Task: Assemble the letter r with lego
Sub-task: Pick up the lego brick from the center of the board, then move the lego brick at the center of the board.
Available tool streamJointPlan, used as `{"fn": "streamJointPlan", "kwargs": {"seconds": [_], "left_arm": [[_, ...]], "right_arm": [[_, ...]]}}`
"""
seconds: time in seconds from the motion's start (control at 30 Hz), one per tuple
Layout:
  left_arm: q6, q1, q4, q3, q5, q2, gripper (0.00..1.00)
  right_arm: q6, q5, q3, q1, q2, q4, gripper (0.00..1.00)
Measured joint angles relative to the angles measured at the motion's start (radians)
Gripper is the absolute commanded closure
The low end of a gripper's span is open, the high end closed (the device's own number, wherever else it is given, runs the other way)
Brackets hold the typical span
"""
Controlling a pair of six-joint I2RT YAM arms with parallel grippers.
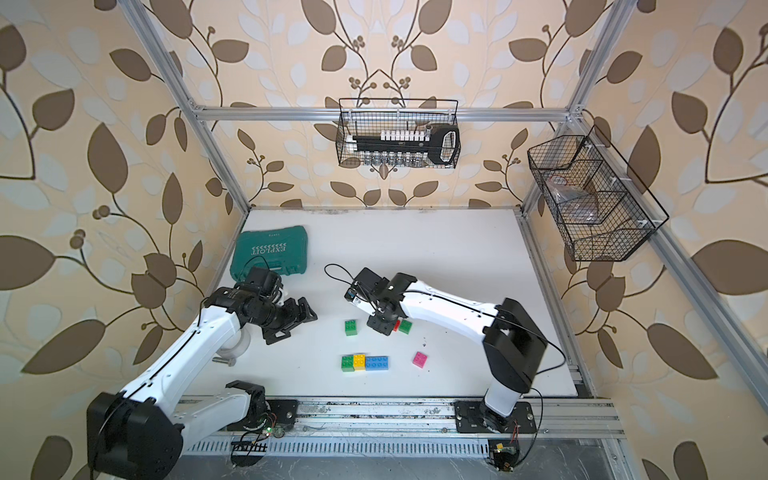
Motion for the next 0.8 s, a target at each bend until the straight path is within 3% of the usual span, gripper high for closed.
{"fn": "streamJointPlan", "kwargs": {"seconds": [0.2,0.3,0.43,0.5,0.8], "left_arm": [[-0.069,-0.097,0.108,-0.017,0.019,0.150,0.54],[-0.092,-0.169,0.151,0.016,0.019,0.285,0.64],[-0.120,-0.226,0.218,0.056,0.021,0.424,0.64],[-0.134,-0.240,0.232,0.070,0.014,0.457,0.56],[-0.154,-0.328,0.280,0.174,-0.015,0.562,0.54]], "right_arm": [[-0.039,0.074,-0.056,-0.001,-0.164,0.023,1.00],[-0.045,0.078,-0.112,-0.003,-0.235,0.039,1.00],[-0.049,0.069,-0.135,-0.005,-0.308,0.046,1.00],[-0.049,0.061,-0.135,-0.005,-0.329,0.050,1.00],[-0.060,0.001,-0.177,-0.005,-0.360,0.047,1.00]]}}
